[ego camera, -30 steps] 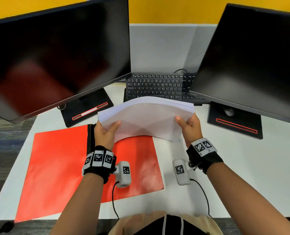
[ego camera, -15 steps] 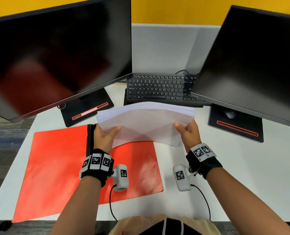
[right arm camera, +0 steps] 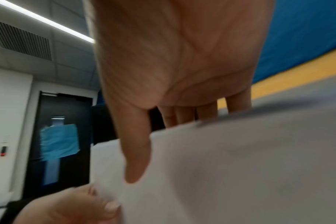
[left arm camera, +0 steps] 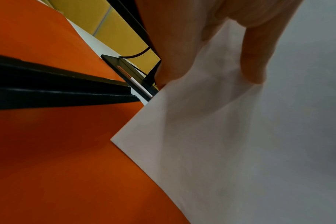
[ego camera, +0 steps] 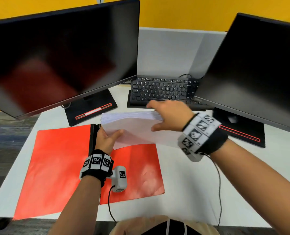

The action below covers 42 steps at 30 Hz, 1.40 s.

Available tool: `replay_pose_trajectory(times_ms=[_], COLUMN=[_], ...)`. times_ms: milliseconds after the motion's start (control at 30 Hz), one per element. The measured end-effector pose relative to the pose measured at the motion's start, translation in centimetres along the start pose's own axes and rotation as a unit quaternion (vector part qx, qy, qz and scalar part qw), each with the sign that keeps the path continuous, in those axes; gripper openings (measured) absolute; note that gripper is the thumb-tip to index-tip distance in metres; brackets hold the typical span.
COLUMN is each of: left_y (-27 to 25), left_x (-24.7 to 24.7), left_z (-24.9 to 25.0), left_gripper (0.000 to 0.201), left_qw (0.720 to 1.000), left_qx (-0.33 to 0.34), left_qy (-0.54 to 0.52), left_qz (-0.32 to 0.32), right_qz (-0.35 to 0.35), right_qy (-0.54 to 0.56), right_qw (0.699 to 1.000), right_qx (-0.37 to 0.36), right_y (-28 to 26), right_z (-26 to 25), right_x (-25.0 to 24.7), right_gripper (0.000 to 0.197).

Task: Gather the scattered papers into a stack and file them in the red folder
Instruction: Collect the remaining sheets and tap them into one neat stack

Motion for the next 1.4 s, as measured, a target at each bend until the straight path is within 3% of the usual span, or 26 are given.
replay_pose_trajectory(times_ms=[133,233,300,400,500,533,600,700,833,933,1033,1200,1300,1400], left_y=[-0.3,-0.3,-0.4,-0.9,-0.5,-0.3,-0.1,0.6,0.6,-0.3,-1.1,-1.5,-1.4,-1.3], left_x=[0.4,0.2,-0.5,-2.2,0.5,2.0,4.7,6.2,5.8,5.6,5.0,4.3,4.3,3.9], left_z=[0.1,-0.3,-1.4,-4.0,-4.3,-3.4,-0.2,4.4,7.5,6.5,4.1,1.6,0.5,0.5], left_gripper=[0.048,0.058,0.062,0.070,0.037,0.032,0.039,0.045,0.038,0.036,0.042,0.064,0.060,0.052], left_qw=[1.000,1.000,1.000,0.995,0.985,0.981,0.974,0.984,0.993,0.990,0.993,0.998,0.997,0.994], left_qx=[0.007,0.004,-0.010,-0.068,-0.103,-0.099,-0.059,0.023,0.096,0.113,0.092,0.062,0.036,0.019], left_qy=[-0.025,-0.024,-0.009,-0.031,-0.135,-0.161,-0.189,-0.136,0.048,0.083,0.070,0.030,0.061,0.099], left_qz=[-0.005,-0.009,0.009,0.065,-0.011,-0.048,-0.107,-0.116,-0.050,-0.028,-0.016,-0.010,0.000,0.035], right_qz=[-0.045,-0.023,-0.001,0.055,0.108,0.122,0.152,0.210,0.278,0.281,0.257,0.212,0.222,0.234], right_qy=[-0.045,-0.098,-0.087,-0.022,0.152,0.256,0.465,0.617,0.681,0.717,0.724,0.699,0.680,0.629], right_qw=[0.998,0.995,0.996,0.998,0.982,0.958,0.869,0.754,0.676,0.637,0.640,0.683,0.698,0.737], right_qx=[-0.010,-0.013,-0.014,-0.005,-0.016,-0.035,-0.078,-0.083,-0.053,-0.033,-0.024,-0.020,0.027,0.076], right_y=[3.4,3.4,2.6,1.1,-0.4,-0.7,-1.5,-2.2,-2.7,-2.5,-2.3,-1.2,-1.0,-0.7], right_z=[-3.7,-4.4,-4.2,-1.8,2.6,4.2,6.8,9.8,11.0,10.5,9.4,7.7,7.8,8.1], right_x=[1.0,0.6,0.2,-1.5,-2.8,-2.7,-1.8,0.9,5.3,8.8,11.4,13.6,14.7,14.5], right_gripper=[0.052,0.026,0.021,0.022,0.025,0.025,0.023,0.022,0.025,0.029,0.030,0.053,0.047,0.038])
Point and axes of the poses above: each hand's wrist, its own y-axis towards the middle knuckle, its own x-axis out of the palm, z = x × y, the point moved 10 cm from there along y, towards the middle knuckle, and after that the axes turned 13 degrees about -z, right-handed, at the moved point
